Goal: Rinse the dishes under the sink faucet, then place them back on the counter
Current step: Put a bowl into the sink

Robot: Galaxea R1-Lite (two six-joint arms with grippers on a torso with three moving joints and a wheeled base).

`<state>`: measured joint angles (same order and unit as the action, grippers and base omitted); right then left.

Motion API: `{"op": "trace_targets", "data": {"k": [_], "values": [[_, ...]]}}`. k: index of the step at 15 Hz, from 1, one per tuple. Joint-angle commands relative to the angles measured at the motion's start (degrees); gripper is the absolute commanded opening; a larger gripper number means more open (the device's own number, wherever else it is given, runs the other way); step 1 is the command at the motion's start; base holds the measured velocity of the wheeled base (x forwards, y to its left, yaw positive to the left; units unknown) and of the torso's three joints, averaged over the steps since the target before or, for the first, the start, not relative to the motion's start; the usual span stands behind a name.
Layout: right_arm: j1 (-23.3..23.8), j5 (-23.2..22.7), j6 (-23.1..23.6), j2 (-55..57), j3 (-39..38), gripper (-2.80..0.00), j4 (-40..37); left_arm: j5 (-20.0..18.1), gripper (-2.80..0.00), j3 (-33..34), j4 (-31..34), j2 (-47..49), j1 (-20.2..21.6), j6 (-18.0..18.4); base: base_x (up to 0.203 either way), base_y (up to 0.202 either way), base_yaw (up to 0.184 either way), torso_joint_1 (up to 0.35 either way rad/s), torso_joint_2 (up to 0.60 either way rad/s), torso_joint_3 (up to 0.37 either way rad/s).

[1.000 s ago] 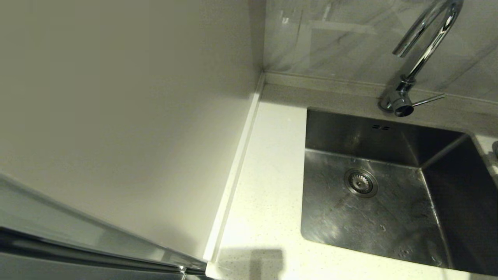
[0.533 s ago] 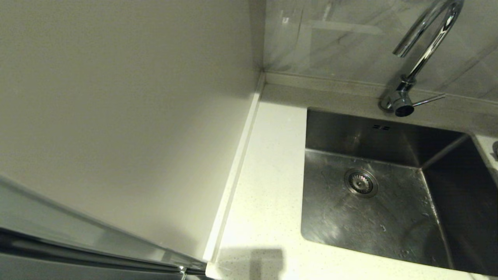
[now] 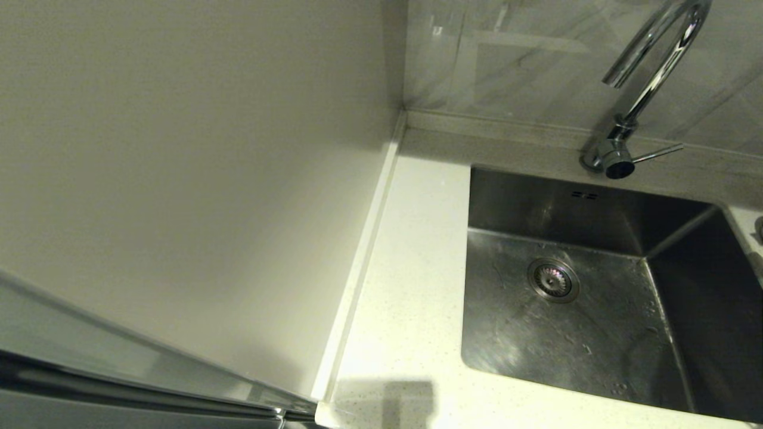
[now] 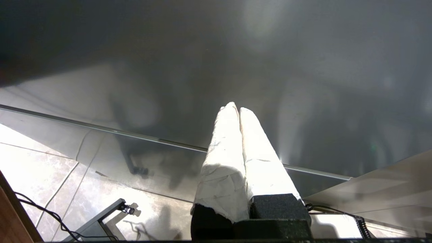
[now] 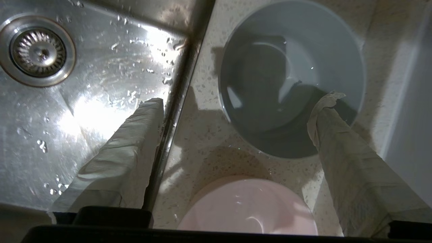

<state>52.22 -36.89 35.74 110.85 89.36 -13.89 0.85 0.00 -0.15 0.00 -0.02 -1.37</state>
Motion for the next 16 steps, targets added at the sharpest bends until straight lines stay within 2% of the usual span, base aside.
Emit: {"op": "trace_targets", "data": {"k": [1, 6, 12, 13, 16], "values": [[-0.22, -0.29, 1.02, 2.25, -0.26, 0.00, -0.09, 0.03, -2.80, 0.00, -0.03, -0.18, -0.04, -0.04, 0.000, 0.000, 0.000, 0.000, 0.00, 0.000], [-2.24, -0.10, 1.11, 5.73, 1.72, 0.00, 0.00, 0.03, -2.80, 0.00, -0.03, -0.18, 0.02, -0.04, 0.000, 0.000, 0.000, 0.000, 0.00, 0.000], [-2.46, -0.11, 1.17, 6.31, 2.22, 0.00, 0.09, 0.03, -2.80, 0.00, -0.03, -0.18, 0.02, -0.04, 0.000, 0.000, 0.000, 0.000, 0.00, 0.000], [-2.48, -0.11, 1.17, 6.31, 2.06, -2.80, 0.14, 0.03, -2.80, 0.00, -0.03, -0.18, -0.06, -0.04, 0.000, 0.000, 0.000, 0.000, 0.00, 0.000], [-2.47, -0.16, 1.14, 6.44, 0.34, -2.80, 4.54, 0.03, -2.80, 0.00, -0.03, -0.18, 0.00, -0.01, 0.000, 0.000, 0.000, 0.000, 0.00, 0.000]]}}
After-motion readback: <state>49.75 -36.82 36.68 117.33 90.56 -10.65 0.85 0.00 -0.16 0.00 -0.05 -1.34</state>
